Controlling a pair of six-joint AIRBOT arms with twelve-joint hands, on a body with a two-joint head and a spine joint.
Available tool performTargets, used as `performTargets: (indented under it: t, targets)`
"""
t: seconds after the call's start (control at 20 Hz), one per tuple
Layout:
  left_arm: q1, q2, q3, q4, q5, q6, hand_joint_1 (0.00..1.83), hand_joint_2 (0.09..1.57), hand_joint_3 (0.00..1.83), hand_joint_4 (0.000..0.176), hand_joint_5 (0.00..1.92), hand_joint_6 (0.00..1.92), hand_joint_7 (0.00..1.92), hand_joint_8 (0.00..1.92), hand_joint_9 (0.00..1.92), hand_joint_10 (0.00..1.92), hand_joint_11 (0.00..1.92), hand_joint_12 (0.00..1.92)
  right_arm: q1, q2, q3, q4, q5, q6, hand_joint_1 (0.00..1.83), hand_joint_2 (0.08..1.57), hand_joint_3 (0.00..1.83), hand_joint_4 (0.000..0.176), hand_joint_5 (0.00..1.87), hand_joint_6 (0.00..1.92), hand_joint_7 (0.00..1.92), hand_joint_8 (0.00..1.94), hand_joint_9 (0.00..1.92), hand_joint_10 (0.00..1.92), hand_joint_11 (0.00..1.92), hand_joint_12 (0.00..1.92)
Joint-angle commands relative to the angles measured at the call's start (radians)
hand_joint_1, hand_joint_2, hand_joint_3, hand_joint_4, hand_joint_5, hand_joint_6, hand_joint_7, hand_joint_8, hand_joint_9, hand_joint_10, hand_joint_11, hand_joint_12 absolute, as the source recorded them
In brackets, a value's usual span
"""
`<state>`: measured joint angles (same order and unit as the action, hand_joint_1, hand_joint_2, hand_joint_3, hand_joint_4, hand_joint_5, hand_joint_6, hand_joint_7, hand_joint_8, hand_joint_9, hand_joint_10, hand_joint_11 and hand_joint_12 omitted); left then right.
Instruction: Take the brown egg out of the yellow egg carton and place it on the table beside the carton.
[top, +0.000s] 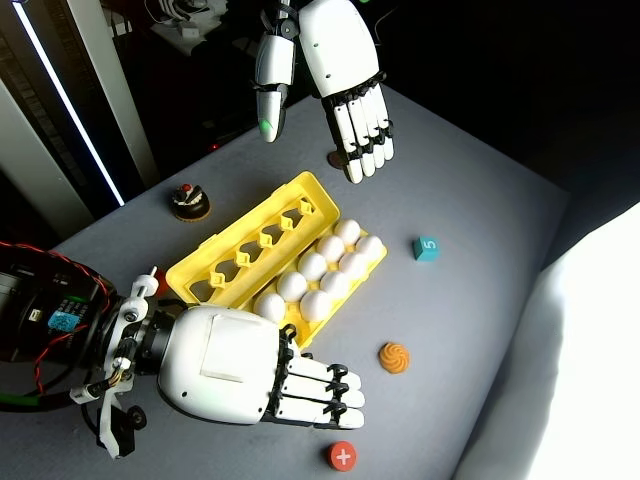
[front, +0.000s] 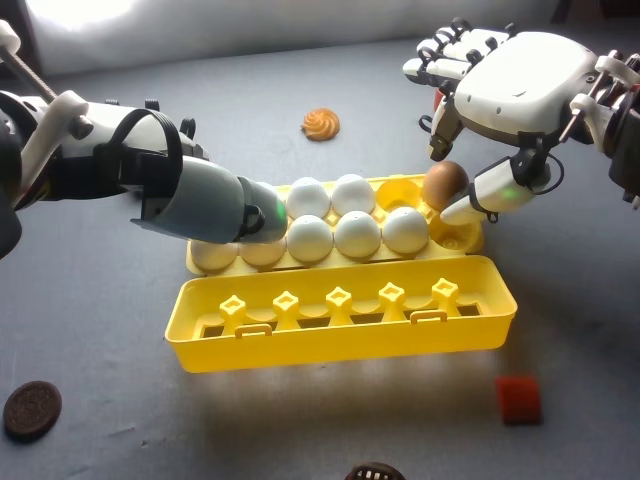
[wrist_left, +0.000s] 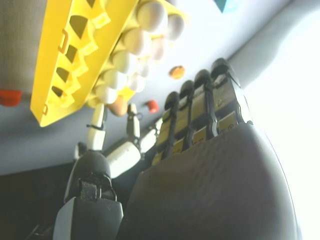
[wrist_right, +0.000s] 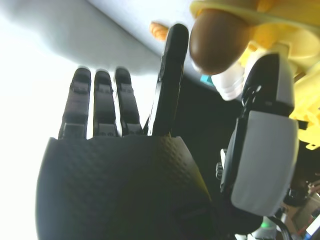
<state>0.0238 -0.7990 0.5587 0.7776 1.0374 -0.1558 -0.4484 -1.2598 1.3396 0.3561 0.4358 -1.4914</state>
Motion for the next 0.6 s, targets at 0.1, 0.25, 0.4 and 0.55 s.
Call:
performTargets:
  t: [0.1, 0.25, 0.4, 0.55]
  targets:
    - [-0.009, 0.003, -0.002, 0.067, -0.029, -0.001, 0.00, 1.20, 0.00, 0.000, 0.05, 0.00, 0.06, 0.00, 0.03, 0.00, 0.00, 0.00, 0.003, 0.000, 0.004, -0.011, 0.128, 0.013, 0.88, 0.84, 0.00, 0.078, 1.04, 0.03, 0.19, 0.02, 0.00, 0.00, 0.00, 0.00]
    - [-0.009, 0.003, -0.002, 0.067, -0.029, -0.001, 0.00, 1.20, 0.00, 0.000, 0.03, 0.00, 0.04, 0.00, 0.01, 0.00, 0.00, 0.00, 0.004, -0.005, 0.005, -0.012, 0.132, 0.016, 1.09, 0.93, 0.00, 0.156, 1.33, 0.21, 0.21, 0.00, 0.00, 0.00, 0.00, 0.00]
    - [-0.009, 0.002, -0.002, 0.067, -0.030, -0.001, 0.00, 1.19, 0.00, 0.000, 0.04, 0.01, 0.04, 0.00, 0.01, 0.00, 0.00, 0.00, 0.004, -0.008, 0.005, -0.012, 0.134, 0.016, 1.13, 0.94, 0.00, 0.176, 1.46, 0.12, 0.27, 0.00, 0.00, 0.00, 0.00, 0.00]
    - [-0.008, 0.002, -0.002, 0.067, -0.029, -0.011, 0.00, 1.20, 0.00, 0.000, 0.04, 0.00, 0.04, 0.01, 0.02, 0.00, 0.00, 0.00, 0.005, -0.009, 0.004, -0.012, 0.135, 0.017, 1.14, 0.95, 0.00, 0.128, 1.49, 0.07, 0.28, 0.00, 0.01, 0.00, 0.00, 0.00]
